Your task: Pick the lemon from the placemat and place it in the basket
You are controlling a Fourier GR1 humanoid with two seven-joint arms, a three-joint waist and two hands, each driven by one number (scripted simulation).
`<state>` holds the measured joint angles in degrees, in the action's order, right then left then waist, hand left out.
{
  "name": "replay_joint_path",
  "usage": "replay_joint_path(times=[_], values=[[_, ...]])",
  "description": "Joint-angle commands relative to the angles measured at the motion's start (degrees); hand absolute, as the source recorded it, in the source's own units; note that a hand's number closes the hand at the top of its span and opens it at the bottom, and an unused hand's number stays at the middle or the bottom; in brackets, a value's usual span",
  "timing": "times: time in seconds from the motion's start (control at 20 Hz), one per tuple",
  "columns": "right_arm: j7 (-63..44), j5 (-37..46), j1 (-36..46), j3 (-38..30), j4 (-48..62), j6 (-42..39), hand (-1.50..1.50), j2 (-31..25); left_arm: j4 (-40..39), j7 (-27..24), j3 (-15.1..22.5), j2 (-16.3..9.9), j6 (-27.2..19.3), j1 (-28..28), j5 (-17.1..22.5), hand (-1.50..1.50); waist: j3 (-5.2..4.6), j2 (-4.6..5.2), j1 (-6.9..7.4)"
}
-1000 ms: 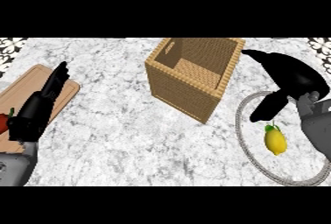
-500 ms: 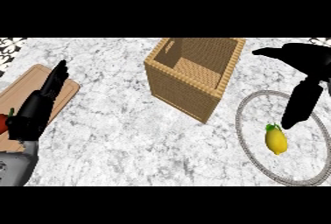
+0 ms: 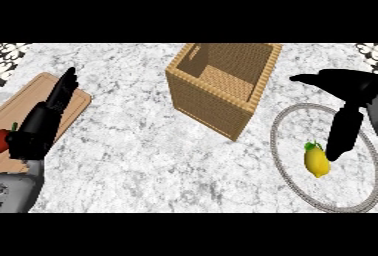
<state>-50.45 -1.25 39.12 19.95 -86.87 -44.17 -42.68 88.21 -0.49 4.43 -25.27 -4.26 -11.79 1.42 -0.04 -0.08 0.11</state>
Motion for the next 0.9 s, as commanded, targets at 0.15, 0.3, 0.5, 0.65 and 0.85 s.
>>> replay_joint_path(times=[0.15, 0.3, 0.5, 0.65, 0.85], values=[[-1.27, 4.65, -3.37, 2.43, 4.69, -4.37, -1.50, 1.19, 0.88, -0.97, 0.11, 1.26, 0.06, 1.86, -2.14, 0.00, 0.03, 0.09, 0.38], [1.19, 8.05, -5.17, 3.15, 5.15, -4.41, -1.50, 1.63, 2.91, 1.14, -3.09, -1.46, 4.37, 1.51, 1.38, 0.00, 0.05, 0.10, 0.54], [3.55, 14.16, -9.53, 1.11, 3.61, -2.74, -1.50, 4.63, 0.03, -1.55, -1.81, 3.04, 1.77, 2.03, -3.48, 0.00, 0.04, 0.10, 0.03], [10.84, 20.69, -11.29, 1.43, 6.94, -0.35, -1.50, 4.50, 0.08, -1.24, -5.67, 0.36, 5.87, 0.72, -0.15, 0.00, 0.06, 0.16, 0.21], [15.36, 24.24, -15.93, -1.16, 4.05, -1.30, -1.50, 2.01, -1.39, 0.03, -3.45, 4.73, 2.65, -1.15, -4.98, 0.00, 0.06, 0.11, -0.22]])
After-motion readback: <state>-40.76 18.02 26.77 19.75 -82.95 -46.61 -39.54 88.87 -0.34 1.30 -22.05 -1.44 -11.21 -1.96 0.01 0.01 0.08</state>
